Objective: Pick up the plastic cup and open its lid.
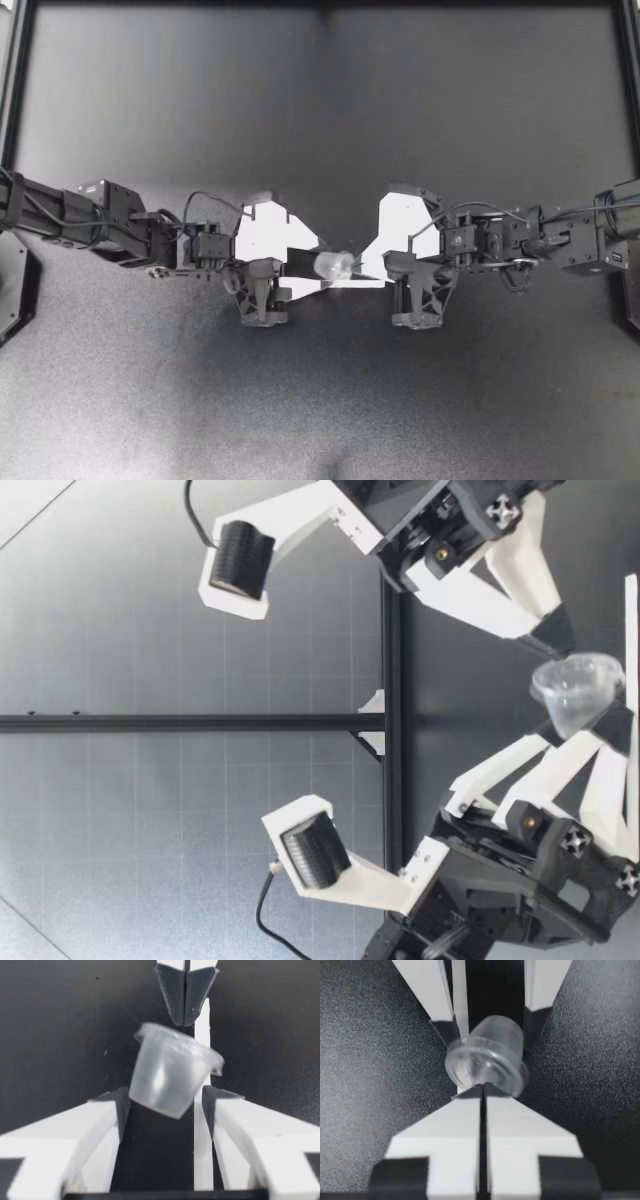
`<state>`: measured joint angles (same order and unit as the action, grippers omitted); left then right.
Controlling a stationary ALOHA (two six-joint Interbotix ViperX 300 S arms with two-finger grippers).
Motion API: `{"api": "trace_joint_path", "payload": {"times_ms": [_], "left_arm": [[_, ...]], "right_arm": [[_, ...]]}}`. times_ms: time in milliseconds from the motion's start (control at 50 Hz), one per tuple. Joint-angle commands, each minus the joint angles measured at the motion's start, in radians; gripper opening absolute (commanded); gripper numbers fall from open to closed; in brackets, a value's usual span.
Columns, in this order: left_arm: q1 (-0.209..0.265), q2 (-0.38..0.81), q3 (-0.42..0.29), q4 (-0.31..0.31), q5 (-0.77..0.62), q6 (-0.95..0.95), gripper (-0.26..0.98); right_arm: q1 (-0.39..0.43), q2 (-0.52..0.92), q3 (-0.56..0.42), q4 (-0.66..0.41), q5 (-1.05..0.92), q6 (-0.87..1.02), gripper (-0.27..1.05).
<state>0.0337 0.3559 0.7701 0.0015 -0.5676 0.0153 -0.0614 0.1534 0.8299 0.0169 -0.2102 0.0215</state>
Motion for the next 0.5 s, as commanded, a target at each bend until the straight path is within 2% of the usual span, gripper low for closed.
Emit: {"api": "trace_joint_path", "payload": {"times_ms": [0,480], "left_arm": [[-0.002,-0.014,-0.017,0.002,-0.008,0.000,0.52],[-0.012,0.006,-0.048,0.014,0.018,0.000,0.52]], "right_arm": [[-0.009,-0.014,-0.017,0.003,-0.003,0.003,-0.19],[-0.009,0.041,-0.058,0.000,-0.005,-0.002,-0.19]]}}
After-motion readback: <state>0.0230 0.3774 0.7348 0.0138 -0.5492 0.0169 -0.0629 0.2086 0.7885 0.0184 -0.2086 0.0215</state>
